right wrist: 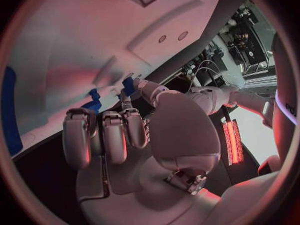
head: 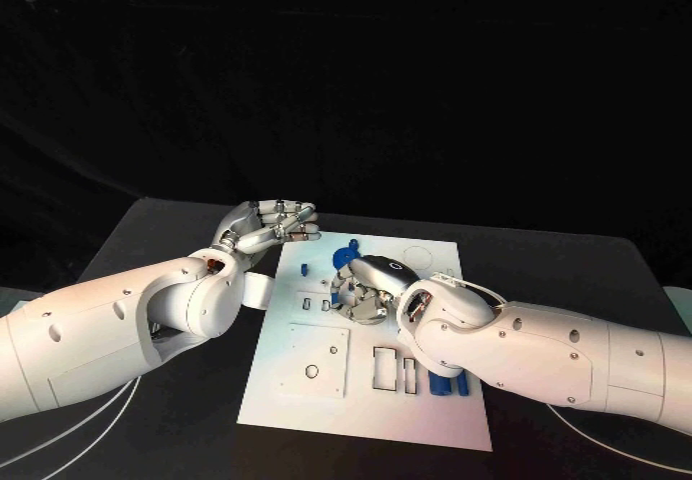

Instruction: Assemble the parts on the task board

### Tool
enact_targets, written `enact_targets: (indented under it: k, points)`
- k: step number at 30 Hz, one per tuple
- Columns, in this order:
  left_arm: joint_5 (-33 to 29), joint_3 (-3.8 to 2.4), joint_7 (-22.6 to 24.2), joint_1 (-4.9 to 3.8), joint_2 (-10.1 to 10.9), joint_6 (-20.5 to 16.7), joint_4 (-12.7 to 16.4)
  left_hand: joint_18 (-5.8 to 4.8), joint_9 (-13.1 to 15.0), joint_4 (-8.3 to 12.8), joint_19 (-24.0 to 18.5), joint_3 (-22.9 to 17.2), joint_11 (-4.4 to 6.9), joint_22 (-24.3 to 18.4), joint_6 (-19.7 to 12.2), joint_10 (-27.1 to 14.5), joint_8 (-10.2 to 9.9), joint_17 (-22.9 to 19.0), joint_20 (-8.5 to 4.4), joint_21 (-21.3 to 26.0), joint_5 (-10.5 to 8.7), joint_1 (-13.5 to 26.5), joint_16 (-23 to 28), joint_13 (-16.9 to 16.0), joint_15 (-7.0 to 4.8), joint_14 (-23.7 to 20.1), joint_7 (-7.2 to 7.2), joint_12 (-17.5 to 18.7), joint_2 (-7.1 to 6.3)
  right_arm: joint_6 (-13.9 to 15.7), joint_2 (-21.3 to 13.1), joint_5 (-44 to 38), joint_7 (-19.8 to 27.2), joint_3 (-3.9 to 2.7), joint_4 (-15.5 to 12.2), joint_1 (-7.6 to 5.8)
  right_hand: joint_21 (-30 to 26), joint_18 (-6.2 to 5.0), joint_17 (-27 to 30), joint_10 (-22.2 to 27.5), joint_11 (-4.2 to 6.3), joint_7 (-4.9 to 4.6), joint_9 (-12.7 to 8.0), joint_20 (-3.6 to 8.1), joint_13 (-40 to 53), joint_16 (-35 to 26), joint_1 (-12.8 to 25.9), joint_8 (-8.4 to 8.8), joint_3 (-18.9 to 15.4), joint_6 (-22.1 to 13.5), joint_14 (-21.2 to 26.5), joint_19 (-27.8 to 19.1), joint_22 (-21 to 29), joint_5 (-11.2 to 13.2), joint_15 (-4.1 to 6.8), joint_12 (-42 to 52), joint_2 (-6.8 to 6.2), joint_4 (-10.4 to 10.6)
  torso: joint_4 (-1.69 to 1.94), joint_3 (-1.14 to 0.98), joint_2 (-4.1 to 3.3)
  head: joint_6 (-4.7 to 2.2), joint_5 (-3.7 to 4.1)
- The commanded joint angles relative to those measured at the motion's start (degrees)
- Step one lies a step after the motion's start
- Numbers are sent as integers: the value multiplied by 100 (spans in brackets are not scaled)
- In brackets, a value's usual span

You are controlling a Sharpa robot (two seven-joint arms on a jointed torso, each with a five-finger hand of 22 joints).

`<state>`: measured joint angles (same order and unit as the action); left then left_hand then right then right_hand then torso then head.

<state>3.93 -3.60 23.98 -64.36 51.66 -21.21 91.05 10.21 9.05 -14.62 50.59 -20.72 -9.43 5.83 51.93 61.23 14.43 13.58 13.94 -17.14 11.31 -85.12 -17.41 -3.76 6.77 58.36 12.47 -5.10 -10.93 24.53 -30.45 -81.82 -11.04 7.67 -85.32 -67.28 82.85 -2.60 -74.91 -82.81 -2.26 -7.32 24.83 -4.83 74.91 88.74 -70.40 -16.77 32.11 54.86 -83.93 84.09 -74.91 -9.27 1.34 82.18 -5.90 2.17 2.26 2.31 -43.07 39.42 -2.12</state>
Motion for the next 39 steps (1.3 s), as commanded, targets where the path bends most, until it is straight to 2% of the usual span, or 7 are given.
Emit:
enact_targets:
  k: [1,8,23,29,39]
  points:
    - [-22,-3,87,-3,-2,50,23,33,-6,5,36,-23,-12,-7,8,24,-38,5,15,36,-15,45,27,-8,23,0,22,24,24,-133,22,-270,-132,3,8,17,-18,32,-1118,-22,36,95,224,40,585,7,40,-228,-17,64,-522,19,-778,-39,52,7,6,32,-7,-8,1,15,-11]
    - [-22,-3,83,-3,0,55,28,33,-6,5,36,-23,-12,-7,8,24,-38,5,15,36,-15,45,27,-8,23,0,22,24,24,-93,67,-317,-203,6,58,60,-22,31,-1113,-19,38,96,229,42,581,5,77,-237,-28,58,-521,18,-776,-60,54,3,-16,47,8,-10,2,19,-5]
    - [-22,-3,68,-3,11,69,28,33,-6,5,36,-23,-12,-7,8,24,-38,5,15,36,-15,45,27,-8,23,0,22,24,24,-75,102,-319,-221,11,136,117,-33,29,-1105,-14,38,95,231,43,575,2,100,-240,-38,49,-520,12,-767,-67,55,-2,-37,54,-7,-13,-3,42,-14]
    - [-22,-3,62,-3,13,79,28,32,-6,11,36,-33,-14,-12,8,28,-41,11,16,39,-18,50,33,-8,24,-3,27,34,20,-89,101,-319,-222,11,150,127,-32,29,-1099,-10,38,95,231,43,570,1,108,-240,-41,45,-519,13,-769,-67,55,-7,-45,56,10,-11,0,44,-4]
    - [-22,-3,50,-3,10,92,24,32,-6,11,36,-33,-14,-12,8,28,-41,11,16,39,-18,50,33,-8,24,-3,27,34,20,-106,104,-319,-204,12,144,134,-73,19,-1075,61,21,71,224,41,488,-8,166,-225,-79,-24,-513,-13,-736,-47,46,-82,-158,53,-3,-9,0,52,-9]
